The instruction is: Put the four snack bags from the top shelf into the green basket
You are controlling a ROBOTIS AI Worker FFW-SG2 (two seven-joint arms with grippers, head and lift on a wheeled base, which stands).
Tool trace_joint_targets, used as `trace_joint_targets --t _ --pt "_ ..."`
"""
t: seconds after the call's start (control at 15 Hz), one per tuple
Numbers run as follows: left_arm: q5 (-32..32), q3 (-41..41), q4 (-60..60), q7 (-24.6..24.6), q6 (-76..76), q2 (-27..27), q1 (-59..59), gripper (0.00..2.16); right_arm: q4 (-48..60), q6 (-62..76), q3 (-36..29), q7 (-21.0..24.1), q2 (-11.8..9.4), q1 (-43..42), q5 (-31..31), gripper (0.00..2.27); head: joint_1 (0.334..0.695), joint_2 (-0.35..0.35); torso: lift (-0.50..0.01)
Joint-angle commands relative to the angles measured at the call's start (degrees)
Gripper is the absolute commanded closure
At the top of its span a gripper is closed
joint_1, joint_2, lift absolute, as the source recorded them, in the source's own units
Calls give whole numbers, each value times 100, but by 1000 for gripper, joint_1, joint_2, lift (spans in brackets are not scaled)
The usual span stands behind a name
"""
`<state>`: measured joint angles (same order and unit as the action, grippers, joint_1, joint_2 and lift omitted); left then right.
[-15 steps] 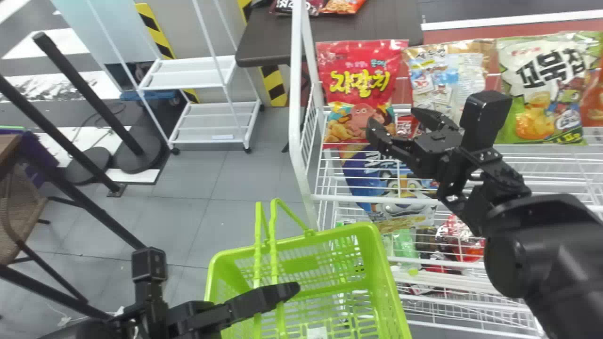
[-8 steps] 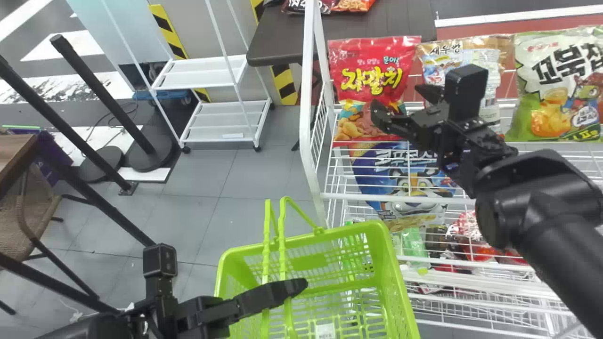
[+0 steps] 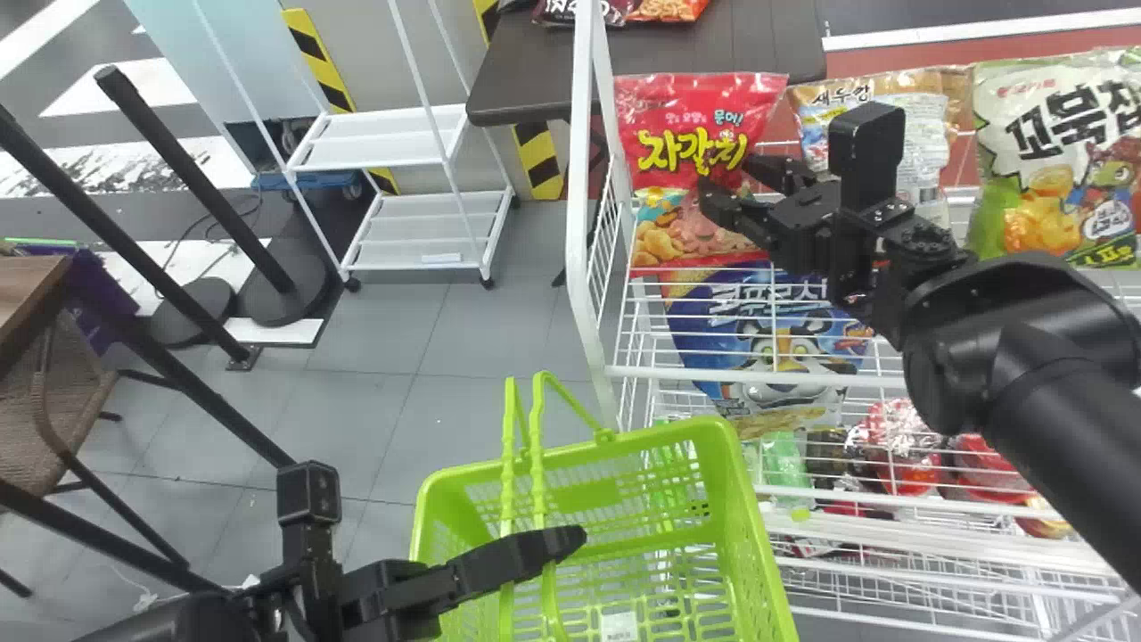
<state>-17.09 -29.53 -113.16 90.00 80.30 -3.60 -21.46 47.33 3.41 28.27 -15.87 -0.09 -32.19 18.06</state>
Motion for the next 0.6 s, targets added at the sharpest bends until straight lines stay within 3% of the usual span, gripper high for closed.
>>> trace_joint_targets --t 0.0,0.27,0.53 --pt "-5 0 4 57 0 0 11 2148 22 -267 -40 14 14 2 -74 2250 695 258 0" --pt "-14 -53 4 57 0 -27 19 2148 505 -267 -93 22 14 345 -145 2250 695 261 0" --pt "-22 -114 13 57 0 -62 37 2148 2000 -935 -559 49 14 1171 -461 2250 695 282 0"
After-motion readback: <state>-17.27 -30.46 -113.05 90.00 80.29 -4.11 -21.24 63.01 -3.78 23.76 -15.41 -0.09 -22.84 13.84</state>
